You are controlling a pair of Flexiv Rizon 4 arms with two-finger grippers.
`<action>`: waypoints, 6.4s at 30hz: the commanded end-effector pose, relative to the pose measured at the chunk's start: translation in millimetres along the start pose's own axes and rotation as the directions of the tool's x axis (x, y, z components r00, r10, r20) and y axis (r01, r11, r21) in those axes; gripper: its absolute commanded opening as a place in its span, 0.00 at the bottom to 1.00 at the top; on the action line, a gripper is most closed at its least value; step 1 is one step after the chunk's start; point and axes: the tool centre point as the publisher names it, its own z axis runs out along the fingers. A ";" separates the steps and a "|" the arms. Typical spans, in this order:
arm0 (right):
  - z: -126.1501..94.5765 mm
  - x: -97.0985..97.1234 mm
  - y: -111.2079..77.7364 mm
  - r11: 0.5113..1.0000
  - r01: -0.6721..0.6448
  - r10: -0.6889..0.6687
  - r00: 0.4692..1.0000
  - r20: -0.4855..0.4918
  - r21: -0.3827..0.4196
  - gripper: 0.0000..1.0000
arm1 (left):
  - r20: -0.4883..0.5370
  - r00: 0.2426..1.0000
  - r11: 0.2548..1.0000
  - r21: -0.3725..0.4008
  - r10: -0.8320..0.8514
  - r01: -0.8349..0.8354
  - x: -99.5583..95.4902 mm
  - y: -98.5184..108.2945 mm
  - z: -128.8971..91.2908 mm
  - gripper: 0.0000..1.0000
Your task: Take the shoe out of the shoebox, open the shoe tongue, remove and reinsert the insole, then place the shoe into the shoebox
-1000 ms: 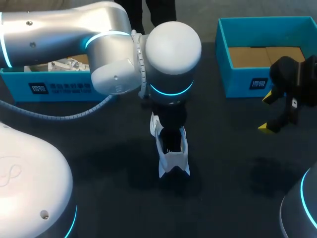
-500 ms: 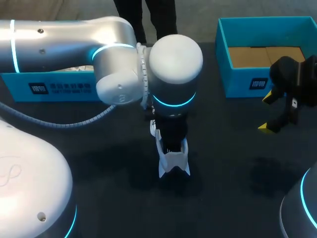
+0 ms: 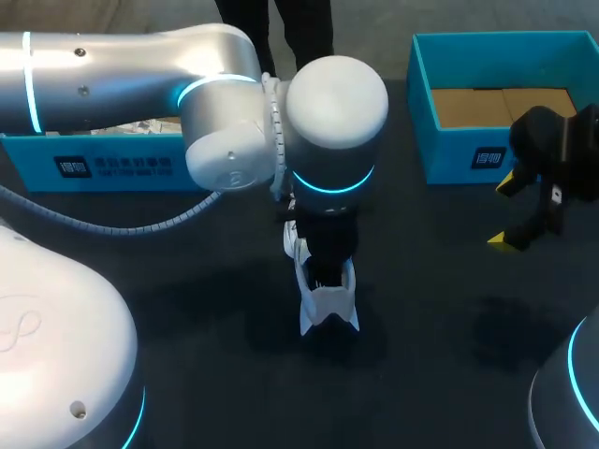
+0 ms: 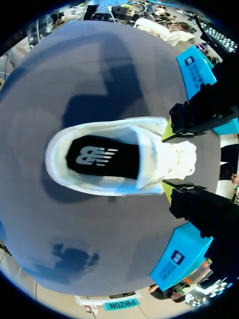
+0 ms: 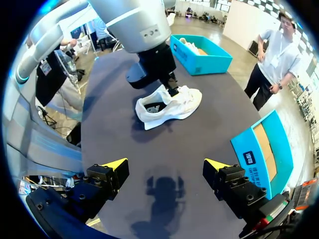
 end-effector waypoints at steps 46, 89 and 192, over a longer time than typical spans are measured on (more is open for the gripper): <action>1.6 -1.2 0.9 1.000 -0.001 0.001 1.000 -0.002 0.003 1.00 | -0.230 0.367 0.363 0.064 -0.901 0.930 73.7 -36.4 -63.8 1.00; 1.6 -1.2 0.9 1.000 -0.001 0.001 1.000 -0.002 0.003 1.00 | -0.230 0.082 0.080 0.020 -0.970 0.997 10.7 -128.2 1.7 1.00; 1.6 -1.2 0.9 1.000 -0.001 0.001 1.000 -0.002 0.003 1.00 | -0.384 0.156 0.146 0.055 -0.910 0.988 110.8 16.3 -176.9 0.00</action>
